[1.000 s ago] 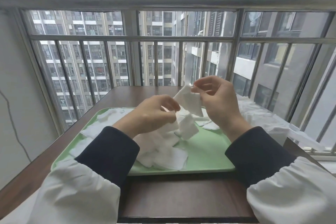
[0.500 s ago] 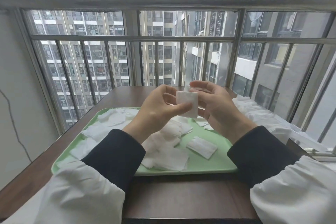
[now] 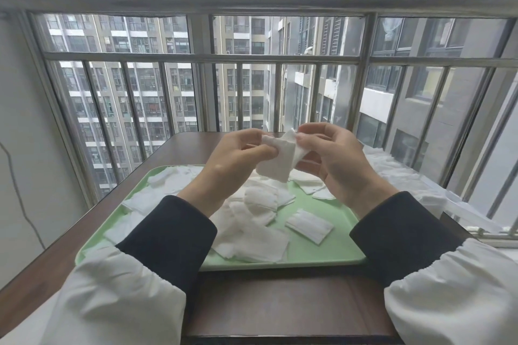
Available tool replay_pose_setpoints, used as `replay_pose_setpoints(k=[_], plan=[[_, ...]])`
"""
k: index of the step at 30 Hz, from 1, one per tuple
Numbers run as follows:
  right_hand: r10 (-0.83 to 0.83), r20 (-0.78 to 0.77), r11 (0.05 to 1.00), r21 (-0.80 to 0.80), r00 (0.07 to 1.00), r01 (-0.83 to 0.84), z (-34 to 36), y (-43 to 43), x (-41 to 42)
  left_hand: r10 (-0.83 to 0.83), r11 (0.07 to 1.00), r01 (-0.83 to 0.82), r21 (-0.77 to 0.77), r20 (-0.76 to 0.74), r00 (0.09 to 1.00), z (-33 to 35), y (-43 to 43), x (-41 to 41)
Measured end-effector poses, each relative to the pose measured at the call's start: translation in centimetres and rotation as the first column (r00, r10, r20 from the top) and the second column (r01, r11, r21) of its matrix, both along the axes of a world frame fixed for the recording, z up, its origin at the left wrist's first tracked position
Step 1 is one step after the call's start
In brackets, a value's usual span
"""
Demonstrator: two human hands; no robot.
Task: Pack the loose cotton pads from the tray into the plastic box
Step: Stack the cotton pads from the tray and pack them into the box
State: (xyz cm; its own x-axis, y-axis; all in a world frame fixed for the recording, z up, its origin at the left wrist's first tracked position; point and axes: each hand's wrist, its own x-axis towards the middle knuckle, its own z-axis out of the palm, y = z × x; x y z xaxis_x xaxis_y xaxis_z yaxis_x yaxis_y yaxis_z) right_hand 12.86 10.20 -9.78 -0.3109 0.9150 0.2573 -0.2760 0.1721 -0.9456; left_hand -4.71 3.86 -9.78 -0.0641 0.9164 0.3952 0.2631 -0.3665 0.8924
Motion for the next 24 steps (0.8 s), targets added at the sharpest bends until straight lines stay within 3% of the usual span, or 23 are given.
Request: replay_pose_setpoints(k=[11,21,24], plan=[[0.039,0.136,0.992,0.112,0.990,-0.055,-0.15,-0.25,0.06,0.075,0.996,-0.069,0.048,-0.159,0.984,-0.43,0.33,0.18],[0.042,0.099,0.998,0.037,0.994,-0.046,-0.12,-0.29,-0.23,0.133,0.991,-0.128,0.047,-0.127,0.983,-0.45,0.08,0.34],[-0.080,0.277,0.993,0.103,0.958,0.054,-0.45,0.04,-0.30,0.226,0.974,-0.221,0.057,-0.092,0.970,-0.53,0.23,-0.20]])
